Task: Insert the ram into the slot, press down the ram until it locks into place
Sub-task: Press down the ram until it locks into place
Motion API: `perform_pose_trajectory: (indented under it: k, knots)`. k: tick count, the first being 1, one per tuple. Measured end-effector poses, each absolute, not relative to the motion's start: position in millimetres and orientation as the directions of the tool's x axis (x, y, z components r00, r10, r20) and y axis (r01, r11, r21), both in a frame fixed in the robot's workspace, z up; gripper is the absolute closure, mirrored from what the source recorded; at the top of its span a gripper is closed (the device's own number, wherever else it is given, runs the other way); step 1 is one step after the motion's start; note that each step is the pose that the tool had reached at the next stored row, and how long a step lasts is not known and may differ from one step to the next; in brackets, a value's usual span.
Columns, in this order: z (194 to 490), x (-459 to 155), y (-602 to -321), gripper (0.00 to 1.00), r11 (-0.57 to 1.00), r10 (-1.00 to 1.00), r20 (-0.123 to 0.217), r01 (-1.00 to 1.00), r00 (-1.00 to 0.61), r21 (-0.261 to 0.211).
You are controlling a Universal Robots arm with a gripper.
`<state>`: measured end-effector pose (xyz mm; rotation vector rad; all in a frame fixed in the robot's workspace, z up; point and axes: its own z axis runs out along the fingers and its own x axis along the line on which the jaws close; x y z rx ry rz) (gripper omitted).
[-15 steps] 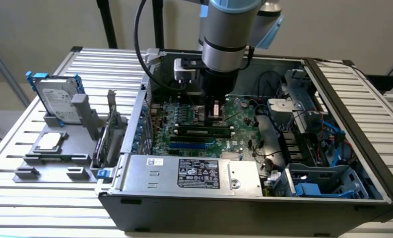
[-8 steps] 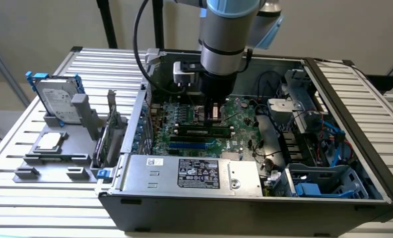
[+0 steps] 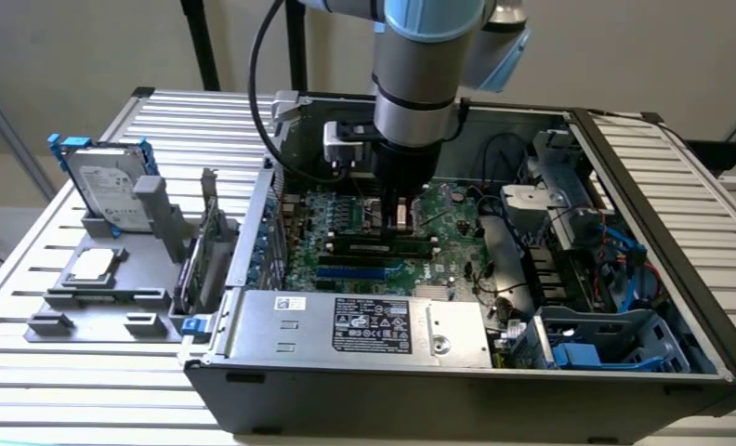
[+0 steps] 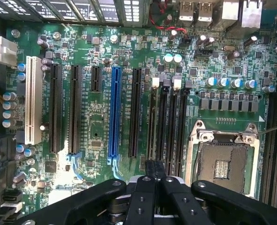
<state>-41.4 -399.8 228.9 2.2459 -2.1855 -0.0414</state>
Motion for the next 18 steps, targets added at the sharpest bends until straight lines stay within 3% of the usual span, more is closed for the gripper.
perform_pose_trajectory:
  k: [7, 18]
  knots:
    - [227.5, -41.8, -399.5, 0.89, -0.027, -1.0, -0.016, -0.999, 0.027, 0.023]
    - [273.5, -39.9, -399.6, 0.89, -0.027, -1.0, -0.015, -0.999, 0.027, 0.032]
